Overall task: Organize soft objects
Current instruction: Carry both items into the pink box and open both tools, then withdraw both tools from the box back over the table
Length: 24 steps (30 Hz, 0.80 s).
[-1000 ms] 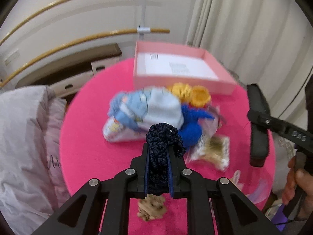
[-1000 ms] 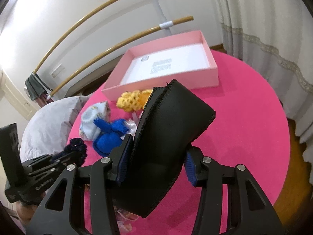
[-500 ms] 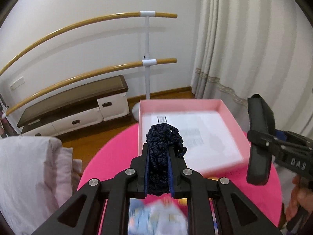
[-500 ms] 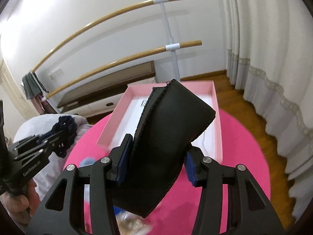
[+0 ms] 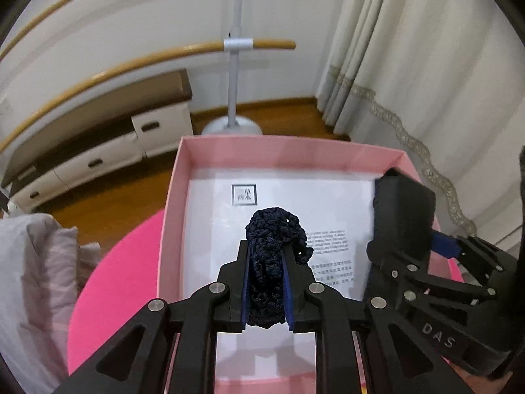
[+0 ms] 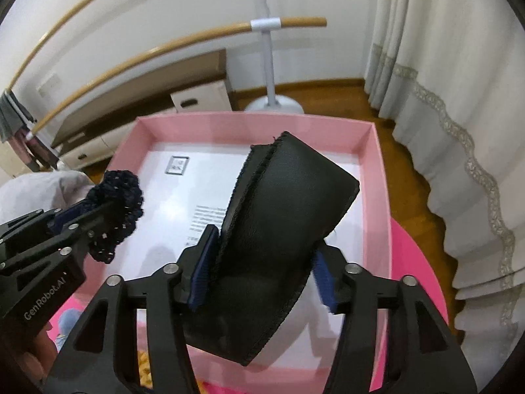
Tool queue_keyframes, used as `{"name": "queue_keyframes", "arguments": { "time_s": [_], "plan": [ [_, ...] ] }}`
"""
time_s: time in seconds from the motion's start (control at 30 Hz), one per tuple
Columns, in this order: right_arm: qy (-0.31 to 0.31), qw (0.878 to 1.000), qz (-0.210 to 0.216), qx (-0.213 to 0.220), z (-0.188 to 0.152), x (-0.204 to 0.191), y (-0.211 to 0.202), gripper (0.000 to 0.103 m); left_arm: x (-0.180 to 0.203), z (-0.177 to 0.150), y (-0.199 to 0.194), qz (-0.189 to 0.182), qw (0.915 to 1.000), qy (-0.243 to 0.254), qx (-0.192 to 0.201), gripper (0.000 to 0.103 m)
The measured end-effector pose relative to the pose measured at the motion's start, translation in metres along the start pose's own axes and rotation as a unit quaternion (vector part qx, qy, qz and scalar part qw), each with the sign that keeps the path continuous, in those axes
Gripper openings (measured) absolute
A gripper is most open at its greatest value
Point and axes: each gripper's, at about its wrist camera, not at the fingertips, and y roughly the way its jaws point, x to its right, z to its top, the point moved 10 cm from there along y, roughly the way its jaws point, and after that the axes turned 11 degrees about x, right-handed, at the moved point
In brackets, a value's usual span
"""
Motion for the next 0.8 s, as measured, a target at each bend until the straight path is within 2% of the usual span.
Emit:
{"name": "queue_keyframes", "arguments": {
  "time_s": [0.07,0.1,0.13,0.17,0.2,0.3,0.43,0.5,0.6,0.8],
  "plan": [
    [0.004,1.0,-0.007,0.0,-0.001,0.006,0.002,0.076,-0.007,0.012,-0.002,0.0,1.0,-0.007,-0.005,0.023],
    [0.007,1.0,-0.009,0.004,-0.001,0.008,0.001,0.081,-0.011,0.016,-0.002,0.001,1.0,-0.009,-0.004,0.033],
    [0.009,1.0,-0.007,0.008,-0.001,0.009,-0.001,0.091,-0.011,0.022,-0.002,0.003,1.0,-0.009,0.0,0.04],
    [0.01,1.0,-0.006,0.01,-0.001,0.009,-0.003,0.103,-0.011,0.027,-0.006,0.006,0.9999,-0.007,0.008,0.055],
    [0.011,1.0,-0.004,0.012,-0.002,0.009,-0.006,0.103,-0.018,0.03,-0.017,0.016,0.9996,0.0,0.025,0.066],
    [0.029,0.999,0.0,0.023,-0.002,0.011,-0.016,0.103,-0.025,0.031,-0.049,0.028,0.9976,0.01,0.063,0.086],
    [0.045,0.998,0.008,0.045,-0.003,0.012,-0.041,0.103,-0.036,0.022,-0.105,0.044,0.9912,0.006,0.125,0.103],
    [0.05,0.997,0.014,0.06,-0.004,0.01,-0.061,0.103,-0.041,0.017,-0.144,0.054,0.9854,0.006,0.162,0.103],
    [0.05,0.995,0.023,0.085,-0.005,0.004,-0.094,0.103,-0.051,-0.006,-0.181,0.05,0.9814,-0.009,0.185,0.103],
    [0.044,0.988,0.036,0.143,-0.027,-0.011,-0.17,0.103,-0.075,-0.071,-0.244,0.059,0.9802,-0.04,0.184,0.103]
  ]
}}
